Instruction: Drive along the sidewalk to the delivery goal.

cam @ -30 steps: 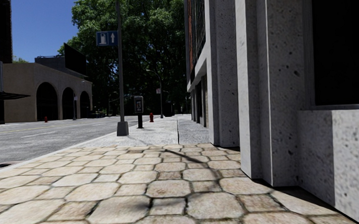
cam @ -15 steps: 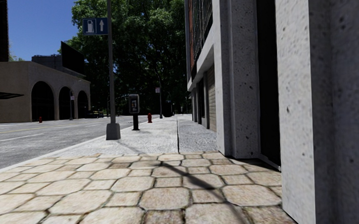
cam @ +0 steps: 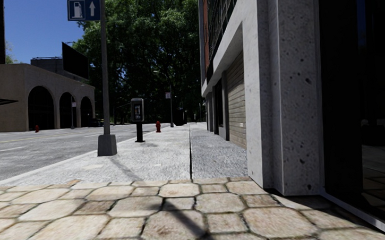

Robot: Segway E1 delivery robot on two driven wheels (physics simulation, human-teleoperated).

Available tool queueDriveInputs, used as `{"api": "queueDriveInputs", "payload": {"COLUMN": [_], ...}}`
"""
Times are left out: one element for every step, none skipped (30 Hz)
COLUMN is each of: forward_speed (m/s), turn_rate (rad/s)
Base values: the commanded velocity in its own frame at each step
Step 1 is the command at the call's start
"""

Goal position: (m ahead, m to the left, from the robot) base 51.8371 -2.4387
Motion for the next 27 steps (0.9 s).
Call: {"api": "queueDriveInputs", "payload": {"forward_speed": [2.0,2.0,2.0,2.0,2.0,2.0,2.0,2.0,2.0,2.0,2.0,2.0,2.0,2.0,2.0,2.0,2.0,2.0,2.0,2.0,2.0,2.0,2.0,2.0,2.0,2.0,2.0], "turn_rate": [0.0,0.0,0.0,0.0,0.0,0.0,0.0,0.0,0.0,0.0,0.0,0.0,0.0,0.0,0.0,0.0,0.0,0.0,0.0,0.0,0.0,0.0,0.0,0.0,0.0,0.0,0.0]}}
